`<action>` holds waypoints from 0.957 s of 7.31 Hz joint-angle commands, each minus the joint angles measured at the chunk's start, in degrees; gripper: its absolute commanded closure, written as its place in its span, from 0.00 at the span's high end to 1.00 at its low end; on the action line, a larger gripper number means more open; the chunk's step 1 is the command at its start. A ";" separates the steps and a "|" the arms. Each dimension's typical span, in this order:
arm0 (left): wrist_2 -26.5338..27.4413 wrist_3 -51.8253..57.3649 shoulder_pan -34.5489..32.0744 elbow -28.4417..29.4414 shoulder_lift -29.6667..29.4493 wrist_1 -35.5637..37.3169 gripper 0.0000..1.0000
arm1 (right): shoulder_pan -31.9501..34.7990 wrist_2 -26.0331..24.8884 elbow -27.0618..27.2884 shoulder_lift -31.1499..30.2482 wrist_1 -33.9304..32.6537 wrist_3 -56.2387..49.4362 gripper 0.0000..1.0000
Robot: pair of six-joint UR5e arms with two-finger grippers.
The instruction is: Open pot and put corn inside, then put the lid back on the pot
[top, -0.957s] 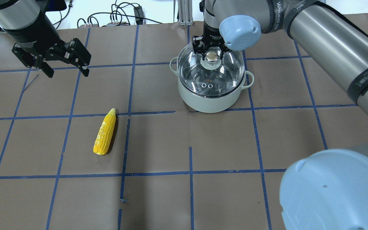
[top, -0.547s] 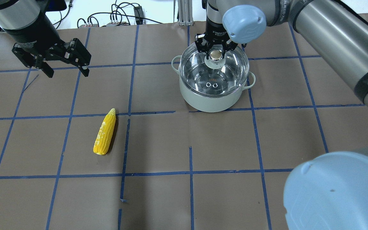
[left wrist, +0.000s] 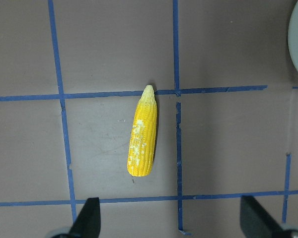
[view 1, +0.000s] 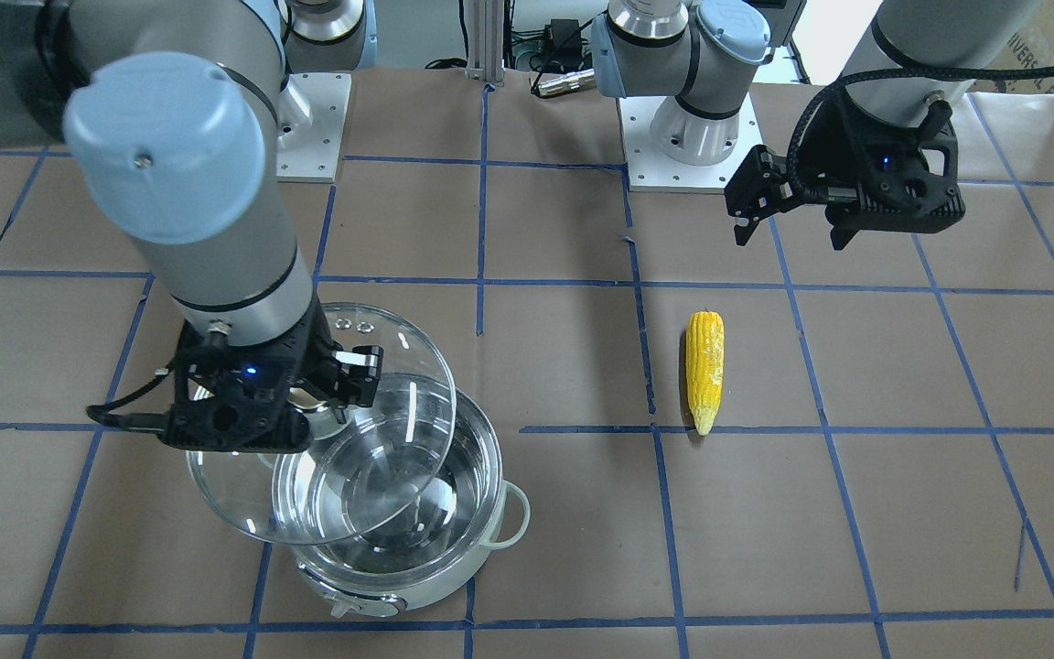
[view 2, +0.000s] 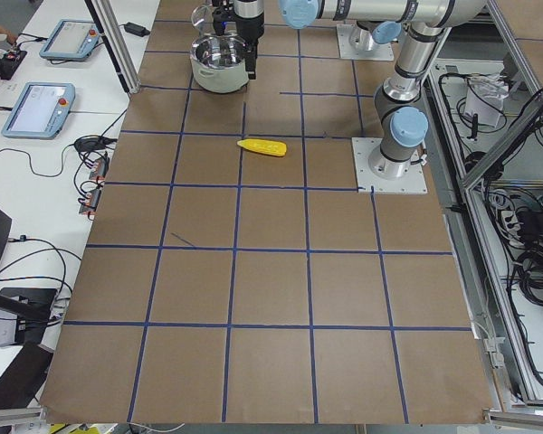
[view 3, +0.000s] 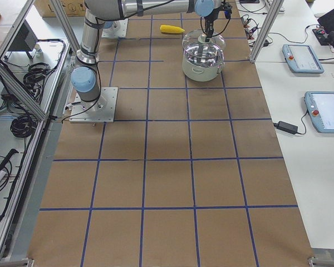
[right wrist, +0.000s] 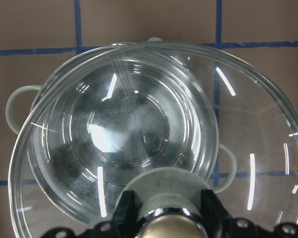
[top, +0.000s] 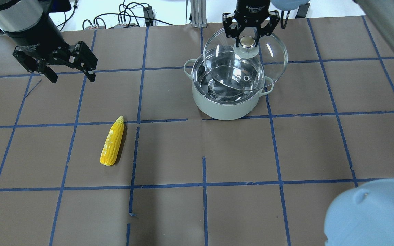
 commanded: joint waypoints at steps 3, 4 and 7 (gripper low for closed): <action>0.07 7.06 1.74 -14.66 -0.54 12.24 1.00 | -11.09 0.18 0.03 -5.33 9.64 -9.67 0.24; 0.07 7.18 1.48 -21.86 -1.69 19.20 1.00 | -11.11 0.35 1.43 -6.20 9.73 -9.96 0.25; 0.68 8.50 1.65 -36.23 -5.19 41.26 1.00 | -11.90 0.36 6.62 -8.49 9.56 -10.48 0.24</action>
